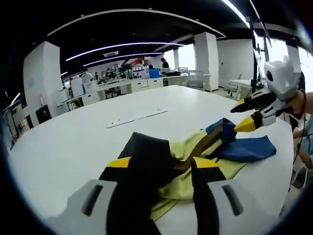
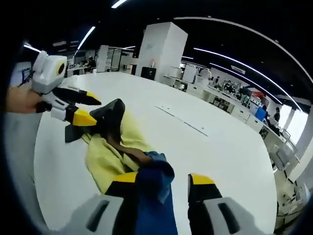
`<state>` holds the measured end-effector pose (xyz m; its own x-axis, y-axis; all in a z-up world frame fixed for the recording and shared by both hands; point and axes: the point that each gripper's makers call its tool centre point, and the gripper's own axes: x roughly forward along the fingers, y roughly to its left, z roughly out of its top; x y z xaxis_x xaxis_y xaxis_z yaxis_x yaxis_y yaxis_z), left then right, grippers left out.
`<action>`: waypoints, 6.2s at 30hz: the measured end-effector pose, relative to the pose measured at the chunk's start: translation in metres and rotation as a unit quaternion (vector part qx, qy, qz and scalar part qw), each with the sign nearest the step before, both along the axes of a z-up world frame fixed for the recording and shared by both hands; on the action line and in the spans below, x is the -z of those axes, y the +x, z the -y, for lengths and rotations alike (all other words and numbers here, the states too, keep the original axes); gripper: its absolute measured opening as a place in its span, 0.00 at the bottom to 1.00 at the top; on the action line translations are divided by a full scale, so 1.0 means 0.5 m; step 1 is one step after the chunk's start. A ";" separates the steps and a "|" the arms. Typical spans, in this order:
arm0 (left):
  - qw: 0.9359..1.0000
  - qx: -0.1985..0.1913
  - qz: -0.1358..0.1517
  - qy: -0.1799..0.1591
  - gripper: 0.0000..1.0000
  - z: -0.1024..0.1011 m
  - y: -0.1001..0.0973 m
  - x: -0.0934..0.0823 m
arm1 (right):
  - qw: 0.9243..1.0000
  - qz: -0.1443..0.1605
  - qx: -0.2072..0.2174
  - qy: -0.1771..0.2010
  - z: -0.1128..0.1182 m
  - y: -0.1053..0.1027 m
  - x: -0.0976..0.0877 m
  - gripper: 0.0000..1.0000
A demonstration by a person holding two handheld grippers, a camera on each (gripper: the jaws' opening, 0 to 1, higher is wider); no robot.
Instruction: Fold the garment on the visible template until the final outline fits inside the template.
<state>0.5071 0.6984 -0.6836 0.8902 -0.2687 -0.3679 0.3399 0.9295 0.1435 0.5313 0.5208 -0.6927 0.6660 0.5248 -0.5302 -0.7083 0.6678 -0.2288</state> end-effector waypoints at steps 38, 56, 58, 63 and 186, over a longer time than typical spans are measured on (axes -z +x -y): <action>0.999 -0.018 0.026 0.003 0.00 -0.131 0.037 -0.125 | 0.996 0.057 -0.028 0.061 -0.032 0.090 -0.107 0.00; 0.997 -0.049 0.040 -0.040 0.00 -0.176 0.171 -0.089 | 0.989 0.031 0.048 0.138 -0.044 0.246 -0.109 0.00; 0.997 -0.055 0.037 -0.038 0.00 -0.182 0.195 -0.076 | 0.988 0.025 0.058 0.143 -0.048 0.266 -0.096 0.00; 0.997 -0.059 0.034 -0.038 0.00 -0.183 0.232 -0.049 | 0.986 0.009 0.079 0.149 -0.053 0.318 -0.054 0.00; 0.992 -0.036 -0.111 0.049 0.00 -0.171 -0.024 0.137 | 0.979 -0.119 0.159 0.048 -0.003 -0.073 0.142 0.14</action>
